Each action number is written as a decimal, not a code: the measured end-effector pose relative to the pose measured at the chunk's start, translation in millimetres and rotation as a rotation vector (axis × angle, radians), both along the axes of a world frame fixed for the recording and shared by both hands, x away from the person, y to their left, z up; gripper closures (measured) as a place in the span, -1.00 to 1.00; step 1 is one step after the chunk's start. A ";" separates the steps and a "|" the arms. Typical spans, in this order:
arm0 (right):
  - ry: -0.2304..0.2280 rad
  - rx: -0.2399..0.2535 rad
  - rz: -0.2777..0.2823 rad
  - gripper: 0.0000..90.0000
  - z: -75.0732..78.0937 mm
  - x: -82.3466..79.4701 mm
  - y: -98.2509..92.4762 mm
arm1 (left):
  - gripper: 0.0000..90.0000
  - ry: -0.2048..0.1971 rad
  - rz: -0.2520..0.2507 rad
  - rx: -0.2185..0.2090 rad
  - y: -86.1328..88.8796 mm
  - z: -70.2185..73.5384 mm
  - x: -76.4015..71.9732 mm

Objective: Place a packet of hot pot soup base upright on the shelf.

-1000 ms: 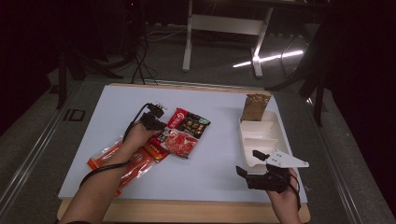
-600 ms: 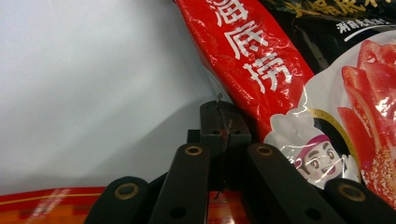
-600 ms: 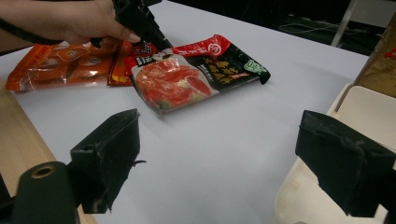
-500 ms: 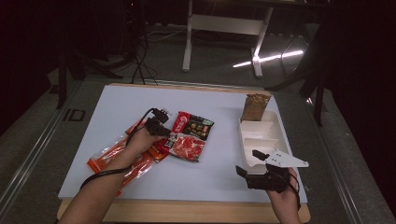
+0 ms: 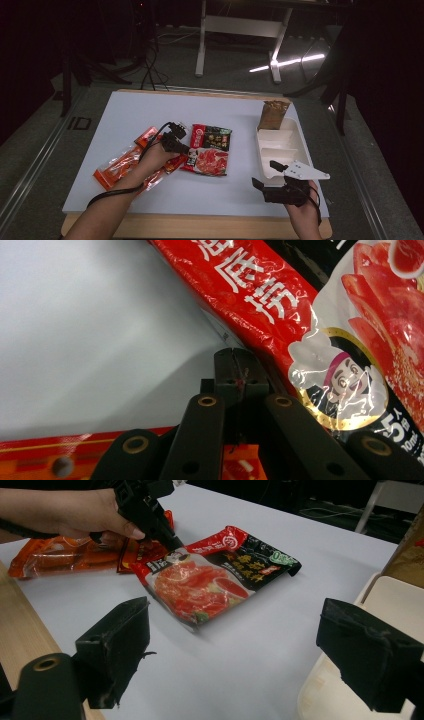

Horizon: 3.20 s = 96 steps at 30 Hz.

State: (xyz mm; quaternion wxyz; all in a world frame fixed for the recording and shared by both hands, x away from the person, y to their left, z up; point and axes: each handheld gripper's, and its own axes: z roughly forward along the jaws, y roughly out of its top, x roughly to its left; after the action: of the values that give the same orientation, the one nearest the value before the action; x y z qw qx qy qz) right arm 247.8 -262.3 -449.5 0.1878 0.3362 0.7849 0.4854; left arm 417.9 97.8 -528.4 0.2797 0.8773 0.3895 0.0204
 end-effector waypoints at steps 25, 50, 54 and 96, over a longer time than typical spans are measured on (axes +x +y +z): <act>-0.003 0.000 0.003 -0.69 0.6 -0.9 -0.3 | 0.64 -0.079 0.052 -0.057 -7.8 31.1 4.5; 0.000 0.005 0.007 -0.69 0.5 -1.1 -2.3 | 0.13 -0.011 0.228 -0.166 -29.5 -3.8 60.3; 0.001 0.008 0.008 -0.69 0.1 -0.2 -3.1 | 0.16 -0.004 0.236 -0.160 -34.7 -7.4 60.9; -0.089 -0.033 -0.033 -0.70 10.6 0.1 -6.3 | 0.95 -0.329 0.038 -0.440 -43.2 80.6 -23.0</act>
State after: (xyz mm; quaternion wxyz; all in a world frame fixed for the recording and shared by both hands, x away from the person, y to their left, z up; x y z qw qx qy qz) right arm 247.9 -268.6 -438.9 0.2360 0.3238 0.7780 0.4839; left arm 394.9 54.5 -447.8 0.5224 0.7731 0.3501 0.0827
